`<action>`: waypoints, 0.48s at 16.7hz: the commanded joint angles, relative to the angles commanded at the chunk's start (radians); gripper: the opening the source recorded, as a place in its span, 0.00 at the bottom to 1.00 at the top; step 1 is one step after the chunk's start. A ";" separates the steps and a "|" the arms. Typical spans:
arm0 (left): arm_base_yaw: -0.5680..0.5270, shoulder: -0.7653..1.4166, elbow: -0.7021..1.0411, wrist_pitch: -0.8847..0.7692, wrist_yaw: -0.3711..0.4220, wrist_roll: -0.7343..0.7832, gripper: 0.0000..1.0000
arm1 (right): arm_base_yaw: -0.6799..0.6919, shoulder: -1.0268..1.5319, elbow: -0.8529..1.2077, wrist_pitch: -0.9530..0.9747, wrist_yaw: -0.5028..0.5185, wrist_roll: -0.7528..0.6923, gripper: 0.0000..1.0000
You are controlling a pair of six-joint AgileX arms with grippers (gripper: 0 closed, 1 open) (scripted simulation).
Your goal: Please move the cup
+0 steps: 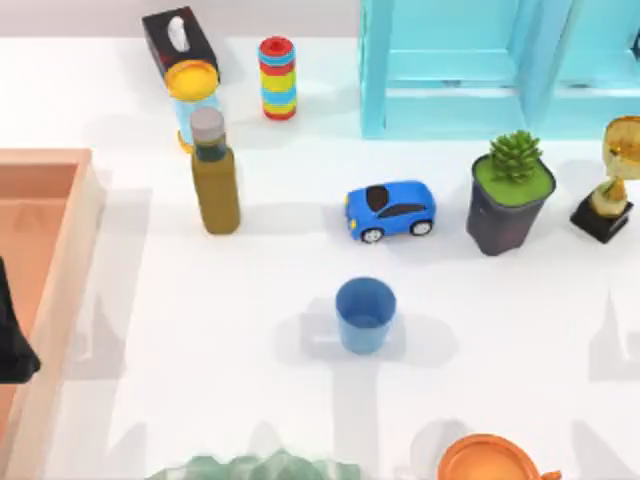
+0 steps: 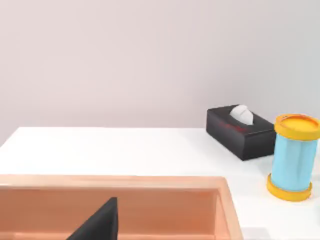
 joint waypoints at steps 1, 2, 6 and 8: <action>0.000 0.000 0.000 0.000 0.000 0.000 1.00 | 0.000 0.000 0.000 0.000 0.000 0.000 1.00; 0.000 0.000 0.000 0.000 0.000 0.000 1.00 | 0.000 0.000 0.000 0.000 0.000 0.000 1.00; 0.000 0.000 0.000 0.000 0.000 0.000 1.00 | 0.045 0.104 0.103 -0.088 0.000 0.046 1.00; 0.000 0.000 0.000 0.000 0.000 0.000 1.00 | 0.090 0.220 0.216 -0.177 0.000 0.092 1.00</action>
